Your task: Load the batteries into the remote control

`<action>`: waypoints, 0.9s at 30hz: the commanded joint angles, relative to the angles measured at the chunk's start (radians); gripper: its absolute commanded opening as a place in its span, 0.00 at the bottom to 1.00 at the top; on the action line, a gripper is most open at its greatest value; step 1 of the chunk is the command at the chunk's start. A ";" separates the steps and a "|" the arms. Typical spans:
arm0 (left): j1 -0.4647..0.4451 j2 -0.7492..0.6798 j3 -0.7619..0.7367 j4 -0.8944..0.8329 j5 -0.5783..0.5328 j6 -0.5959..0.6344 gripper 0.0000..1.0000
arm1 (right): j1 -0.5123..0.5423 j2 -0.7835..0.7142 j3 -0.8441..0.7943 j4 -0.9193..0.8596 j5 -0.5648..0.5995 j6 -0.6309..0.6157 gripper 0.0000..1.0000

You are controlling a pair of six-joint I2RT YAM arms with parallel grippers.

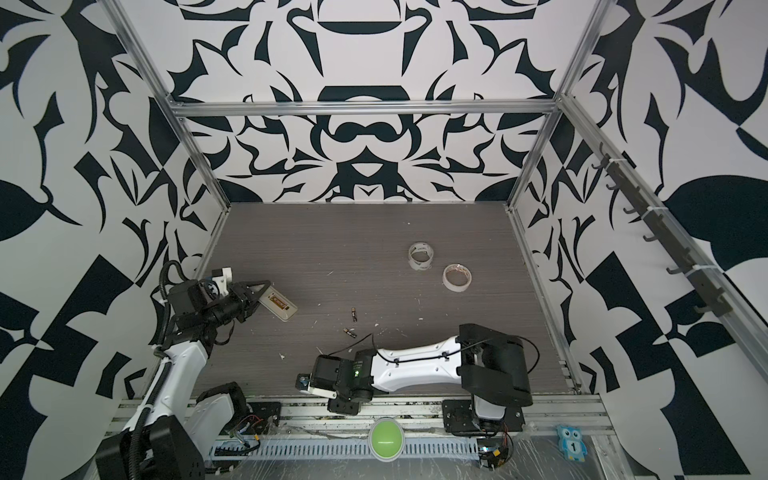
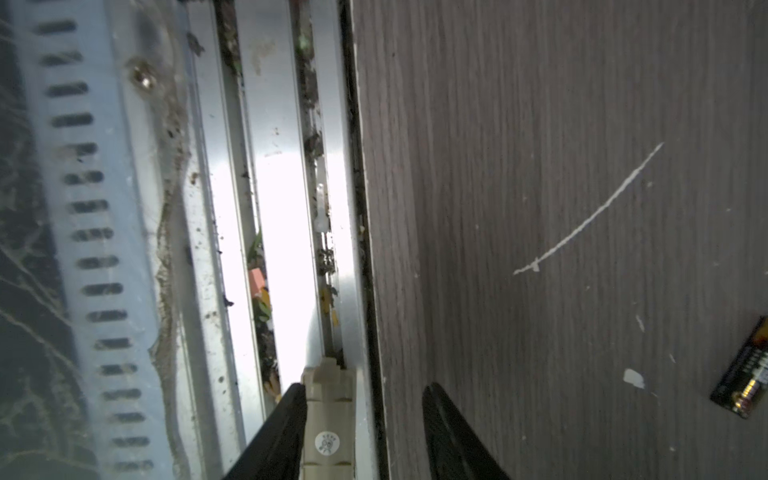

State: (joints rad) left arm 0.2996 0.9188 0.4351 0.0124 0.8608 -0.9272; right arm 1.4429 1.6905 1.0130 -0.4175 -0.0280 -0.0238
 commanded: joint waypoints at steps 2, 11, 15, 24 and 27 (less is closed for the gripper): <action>0.012 -0.009 -0.007 0.023 0.023 -0.002 0.00 | 0.013 0.007 0.039 -0.026 0.017 -0.004 0.45; 0.013 -0.005 -0.006 0.021 0.021 0.005 0.00 | 0.017 0.018 0.038 -0.007 -0.013 0.004 0.43; 0.014 -0.005 -0.006 0.020 0.022 0.005 0.00 | 0.016 0.024 0.029 0.009 -0.026 0.010 0.40; 0.014 -0.009 -0.005 0.012 0.023 0.009 0.00 | 0.016 0.047 0.029 0.022 -0.045 0.015 0.38; 0.014 -0.012 -0.003 0.006 0.018 0.013 0.00 | 0.017 0.050 0.023 0.023 -0.042 0.014 0.37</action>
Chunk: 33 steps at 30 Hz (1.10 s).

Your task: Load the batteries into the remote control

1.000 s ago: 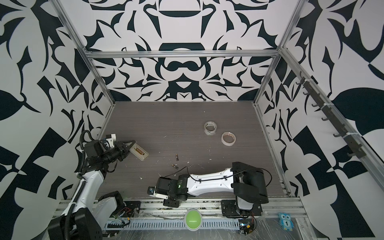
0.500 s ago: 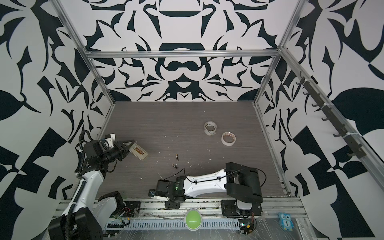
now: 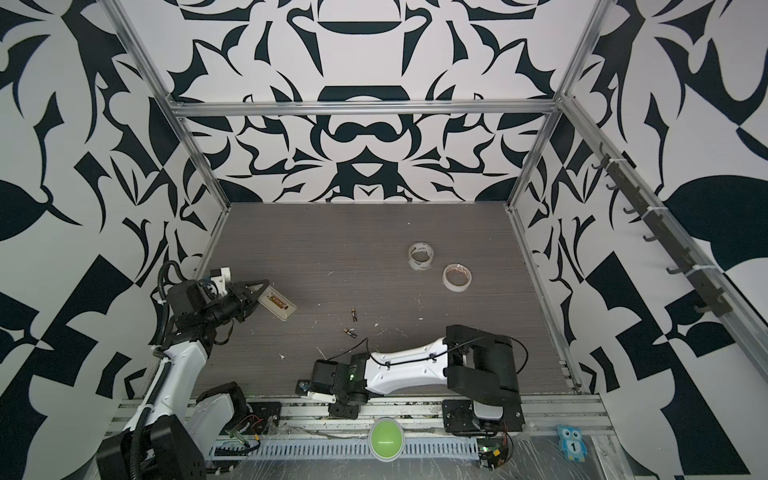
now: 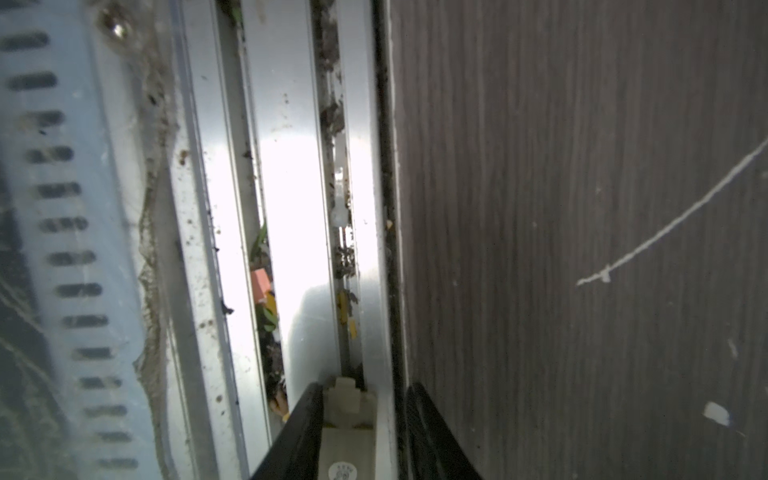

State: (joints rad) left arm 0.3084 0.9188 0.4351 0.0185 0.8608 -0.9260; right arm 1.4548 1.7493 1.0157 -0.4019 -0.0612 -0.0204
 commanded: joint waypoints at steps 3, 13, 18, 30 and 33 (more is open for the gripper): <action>0.005 -0.011 -0.001 -0.003 0.017 0.018 0.00 | 0.005 -0.002 0.020 0.003 -0.008 0.008 0.32; 0.005 -0.011 -0.001 -0.006 0.016 0.018 0.00 | 0.004 0.001 0.018 0.002 -0.002 0.002 0.12; 0.005 -0.009 -0.001 -0.006 0.019 0.019 0.00 | 0.005 -0.006 0.008 0.018 0.020 -0.001 0.04; 0.005 -0.005 -0.002 0.007 0.031 0.012 0.00 | -0.136 -0.135 -0.086 0.003 0.124 -0.020 0.00; 0.003 0.003 -0.012 0.069 0.065 -0.021 0.00 | -0.230 -0.161 -0.096 -0.026 0.146 -0.011 0.00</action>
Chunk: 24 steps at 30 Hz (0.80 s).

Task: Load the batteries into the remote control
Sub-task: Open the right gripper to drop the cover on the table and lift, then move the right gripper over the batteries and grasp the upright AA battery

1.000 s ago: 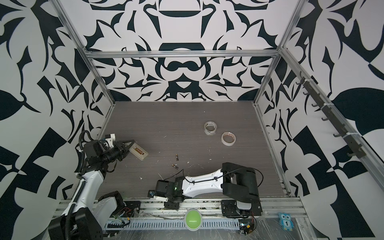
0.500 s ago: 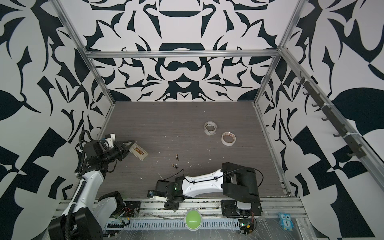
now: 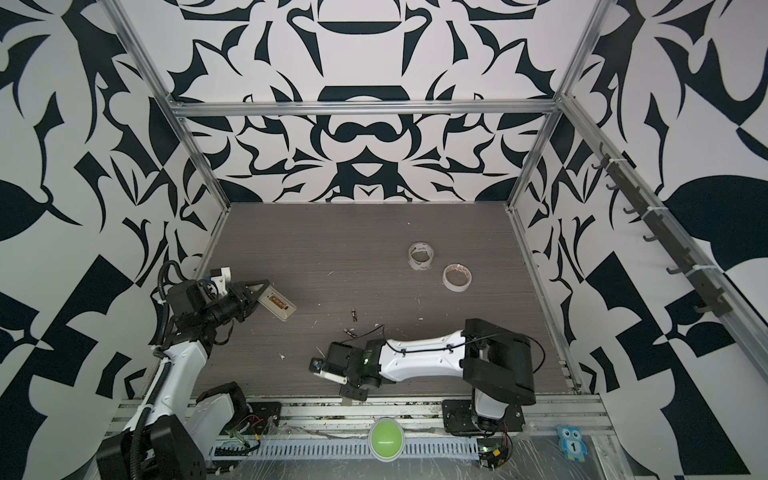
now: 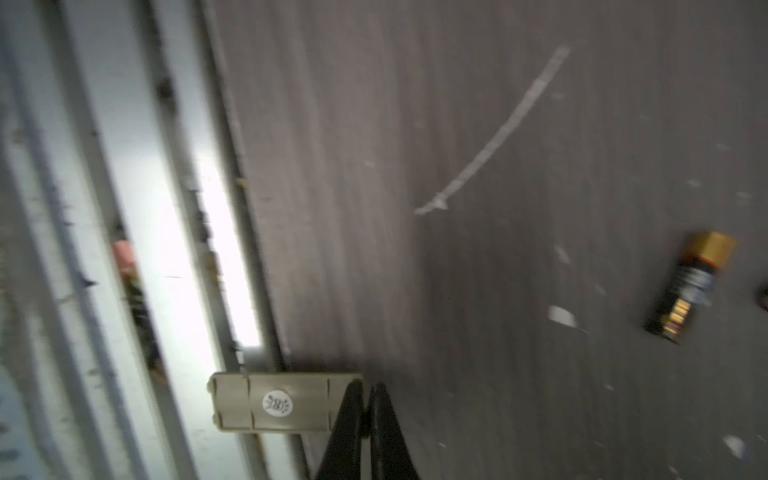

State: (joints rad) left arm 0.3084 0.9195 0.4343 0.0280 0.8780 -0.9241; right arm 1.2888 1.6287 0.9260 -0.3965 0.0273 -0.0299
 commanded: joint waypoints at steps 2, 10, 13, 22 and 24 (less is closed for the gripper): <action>-0.008 0.008 -0.027 0.124 0.070 -0.065 0.00 | -0.119 -0.052 -0.011 -0.024 0.066 0.000 0.00; -0.049 -0.016 -0.025 0.138 0.073 -0.073 0.00 | -0.230 -0.038 0.033 -0.072 0.056 0.012 0.04; -0.052 -0.007 -0.031 0.171 0.079 -0.088 0.00 | -0.245 -0.027 0.057 -0.100 0.092 -0.002 0.16; -0.096 -0.032 -0.035 0.179 0.078 -0.093 0.00 | -0.255 -0.040 0.176 -0.143 0.113 -0.030 0.48; -0.117 -0.051 -0.038 0.165 0.063 -0.082 0.00 | -0.255 -0.013 0.211 -0.131 0.084 -0.036 0.48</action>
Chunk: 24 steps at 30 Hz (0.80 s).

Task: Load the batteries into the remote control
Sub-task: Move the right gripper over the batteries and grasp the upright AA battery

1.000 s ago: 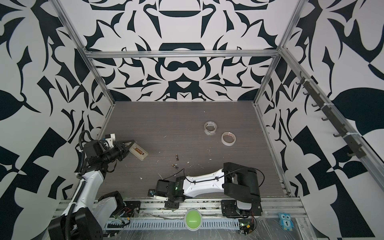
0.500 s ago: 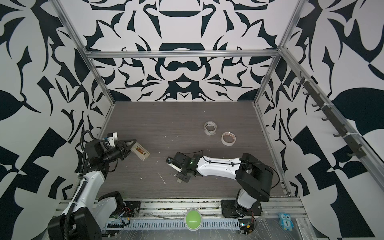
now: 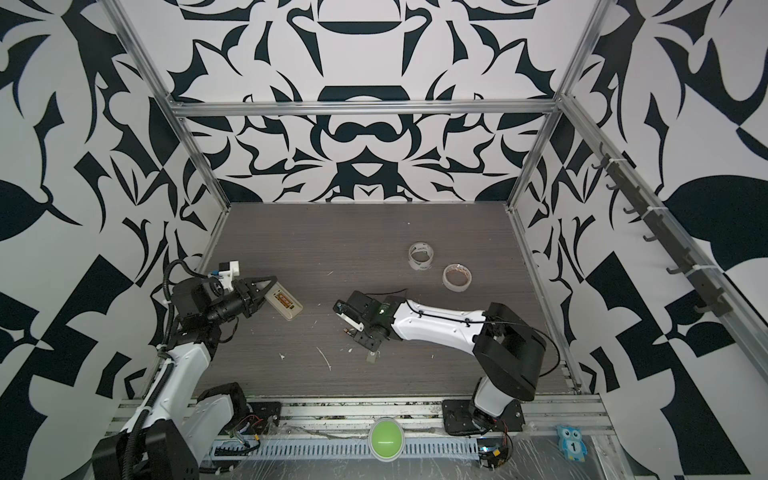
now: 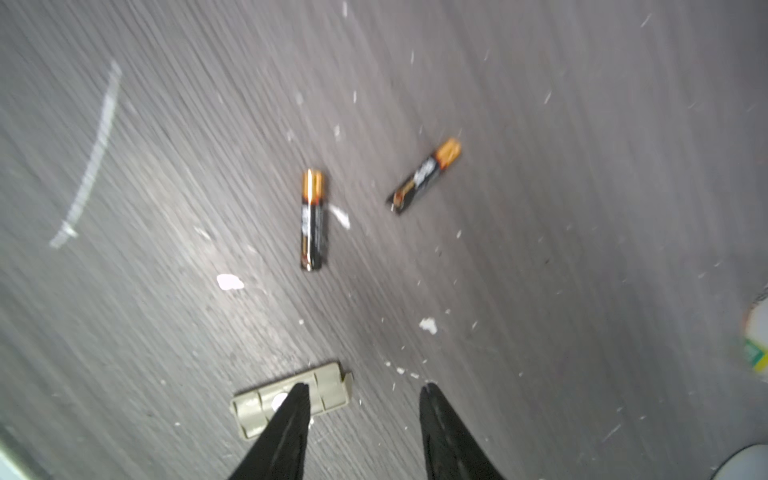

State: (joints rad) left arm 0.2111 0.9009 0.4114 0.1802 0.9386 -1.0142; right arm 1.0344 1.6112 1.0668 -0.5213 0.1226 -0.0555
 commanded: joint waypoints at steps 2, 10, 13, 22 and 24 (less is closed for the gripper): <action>-0.035 -0.056 -0.014 -0.034 -0.028 0.036 0.00 | 0.000 0.065 0.111 0.000 -0.044 -0.019 0.48; -0.037 -0.102 -0.054 -0.068 -0.061 0.039 0.00 | -0.004 0.244 0.266 -0.018 -0.114 -0.038 0.44; -0.037 -0.121 -0.056 -0.108 -0.095 0.062 0.00 | -0.008 0.273 0.289 -0.026 -0.130 -0.029 0.41; -0.037 -0.117 -0.064 -0.111 -0.116 0.081 0.00 | -0.024 0.312 0.300 -0.044 -0.132 0.001 0.35; -0.037 -0.118 -0.063 -0.112 -0.120 0.082 0.00 | -0.029 0.315 0.301 -0.048 -0.126 0.008 0.35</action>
State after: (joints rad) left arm 0.1753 0.7921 0.3508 0.0742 0.8272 -0.9527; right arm 1.0153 1.9369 1.3342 -0.5434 -0.0013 -0.0704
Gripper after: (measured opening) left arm 0.246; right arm 0.350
